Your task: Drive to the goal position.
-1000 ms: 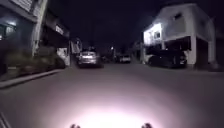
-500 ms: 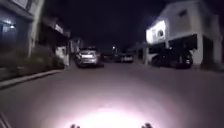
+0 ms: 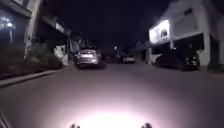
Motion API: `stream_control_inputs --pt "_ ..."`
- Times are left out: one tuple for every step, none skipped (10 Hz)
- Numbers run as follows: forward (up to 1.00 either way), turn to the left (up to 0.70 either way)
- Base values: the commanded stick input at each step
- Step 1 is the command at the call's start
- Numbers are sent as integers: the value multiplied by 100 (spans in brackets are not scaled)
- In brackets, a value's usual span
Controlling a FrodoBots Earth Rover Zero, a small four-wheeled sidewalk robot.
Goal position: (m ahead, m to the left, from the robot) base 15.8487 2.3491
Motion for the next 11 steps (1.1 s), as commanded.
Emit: stream_control_inputs --pt "100 -40" --pt "100 -39" --pt "100 -15" --pt "100 0" --pt "100 0" --pt "100 0" --pt "100 0" --pt "100 0" --pt "100 0" --pt "100 0" --pt "100 0"
